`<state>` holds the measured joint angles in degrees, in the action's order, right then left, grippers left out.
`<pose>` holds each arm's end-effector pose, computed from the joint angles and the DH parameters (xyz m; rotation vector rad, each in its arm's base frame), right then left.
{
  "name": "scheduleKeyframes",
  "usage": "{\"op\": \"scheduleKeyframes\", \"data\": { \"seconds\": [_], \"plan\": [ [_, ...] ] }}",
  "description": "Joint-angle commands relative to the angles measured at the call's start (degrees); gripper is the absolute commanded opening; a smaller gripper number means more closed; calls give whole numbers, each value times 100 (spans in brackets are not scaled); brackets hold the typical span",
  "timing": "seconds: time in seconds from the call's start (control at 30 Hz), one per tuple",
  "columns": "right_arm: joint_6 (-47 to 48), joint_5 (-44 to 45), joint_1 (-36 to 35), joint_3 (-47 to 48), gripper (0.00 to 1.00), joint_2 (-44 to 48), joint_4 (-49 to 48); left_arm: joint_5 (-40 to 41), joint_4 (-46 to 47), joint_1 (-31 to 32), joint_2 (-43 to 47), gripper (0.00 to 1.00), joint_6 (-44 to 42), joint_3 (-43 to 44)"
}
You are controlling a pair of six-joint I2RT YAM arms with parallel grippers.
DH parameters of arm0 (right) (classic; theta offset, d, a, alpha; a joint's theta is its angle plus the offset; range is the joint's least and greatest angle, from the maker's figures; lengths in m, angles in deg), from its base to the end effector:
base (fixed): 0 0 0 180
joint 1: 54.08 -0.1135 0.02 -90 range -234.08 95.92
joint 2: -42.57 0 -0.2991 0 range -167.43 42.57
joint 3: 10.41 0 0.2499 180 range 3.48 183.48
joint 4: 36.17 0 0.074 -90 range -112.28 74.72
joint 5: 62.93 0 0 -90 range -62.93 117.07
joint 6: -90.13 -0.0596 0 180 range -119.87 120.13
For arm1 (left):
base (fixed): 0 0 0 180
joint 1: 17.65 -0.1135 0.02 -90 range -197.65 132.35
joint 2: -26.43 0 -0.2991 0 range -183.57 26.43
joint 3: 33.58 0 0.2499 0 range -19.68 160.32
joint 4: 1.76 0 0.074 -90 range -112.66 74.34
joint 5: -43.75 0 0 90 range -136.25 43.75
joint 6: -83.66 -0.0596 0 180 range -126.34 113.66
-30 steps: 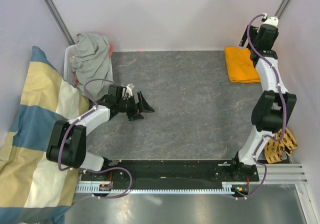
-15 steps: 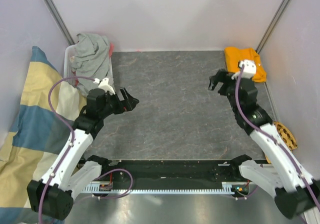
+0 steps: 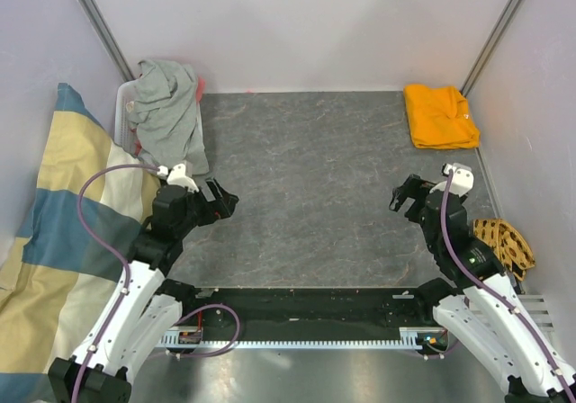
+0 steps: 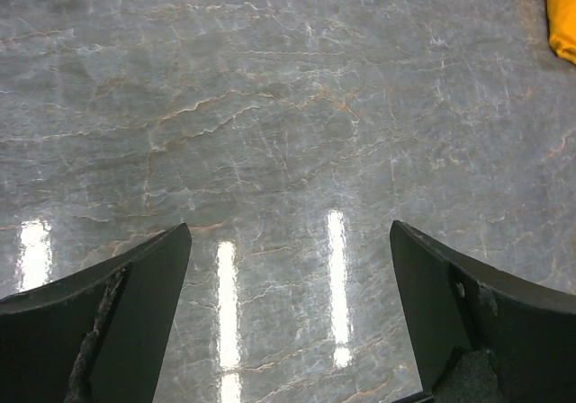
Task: Fold and stack the t-shirts
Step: Reset both grippers
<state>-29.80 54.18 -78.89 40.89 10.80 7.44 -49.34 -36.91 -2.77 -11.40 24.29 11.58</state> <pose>0.1178 0.0245 0.3027 0.3861 1.9072 0.1615 0.1439 -0.0415 0.2665 -0.2540 2.0854 -0.5422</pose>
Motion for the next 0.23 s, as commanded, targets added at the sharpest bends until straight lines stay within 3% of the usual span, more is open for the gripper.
{"op": "scheduleKeyframes", "data": {
  "seconds": [0.0, 0.2],
  "plan": [
    [-206, 347, -32, 56, 98, 13, 271, 292, 43, -2, 266, 100, 206, -103],
    [-267, 408, -23, 21, 98, -128, 272, 502, -28, -11, 354, 100, 206, -138]
  ]
}}
